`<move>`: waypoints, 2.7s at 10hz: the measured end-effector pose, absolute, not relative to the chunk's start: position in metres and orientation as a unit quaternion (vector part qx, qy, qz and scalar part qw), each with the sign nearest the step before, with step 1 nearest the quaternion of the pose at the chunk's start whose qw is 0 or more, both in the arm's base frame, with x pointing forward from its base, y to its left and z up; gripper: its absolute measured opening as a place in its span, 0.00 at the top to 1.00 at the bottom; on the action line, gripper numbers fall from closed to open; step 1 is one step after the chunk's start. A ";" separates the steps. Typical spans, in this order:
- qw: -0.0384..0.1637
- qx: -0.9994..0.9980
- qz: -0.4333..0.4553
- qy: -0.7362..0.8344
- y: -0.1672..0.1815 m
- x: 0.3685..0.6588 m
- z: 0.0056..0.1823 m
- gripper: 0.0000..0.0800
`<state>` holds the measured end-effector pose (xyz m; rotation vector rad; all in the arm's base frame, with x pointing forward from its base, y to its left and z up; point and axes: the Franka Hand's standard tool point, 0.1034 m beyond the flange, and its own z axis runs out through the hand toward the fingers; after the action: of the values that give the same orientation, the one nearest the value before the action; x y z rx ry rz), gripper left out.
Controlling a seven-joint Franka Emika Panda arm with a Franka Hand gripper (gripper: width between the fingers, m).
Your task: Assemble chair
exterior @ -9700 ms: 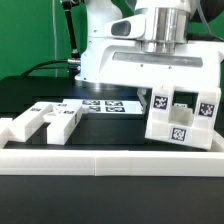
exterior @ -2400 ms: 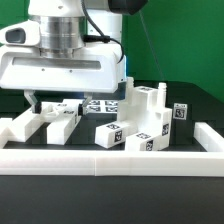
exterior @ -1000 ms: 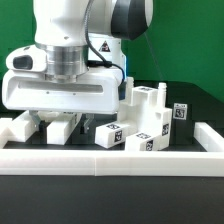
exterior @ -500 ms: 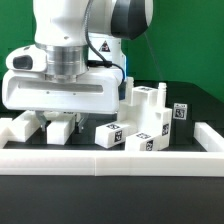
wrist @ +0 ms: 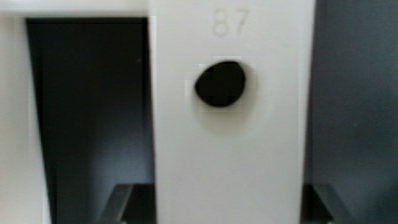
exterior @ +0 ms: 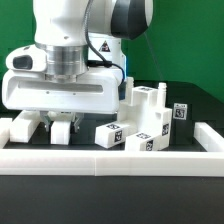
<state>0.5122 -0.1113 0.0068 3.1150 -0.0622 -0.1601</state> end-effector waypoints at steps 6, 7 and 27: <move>-0.007 0.998 -0.049 -0.024 -0.109 0.521 0.049 0.64; -0.012 0.998 -0.049 -0.024 -0.107 0.523 0.058 0.64; -0.026 0.974 -0.043 -0.222 -0.059 0.543 0.106 0.64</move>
Offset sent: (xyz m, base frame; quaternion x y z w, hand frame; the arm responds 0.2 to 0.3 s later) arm -0.0007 -0.0045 0.0354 -0.0157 -0.0163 -0.0108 0.9997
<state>0.5435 -0.0591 0.1064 3.1114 -0.7101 -0.1362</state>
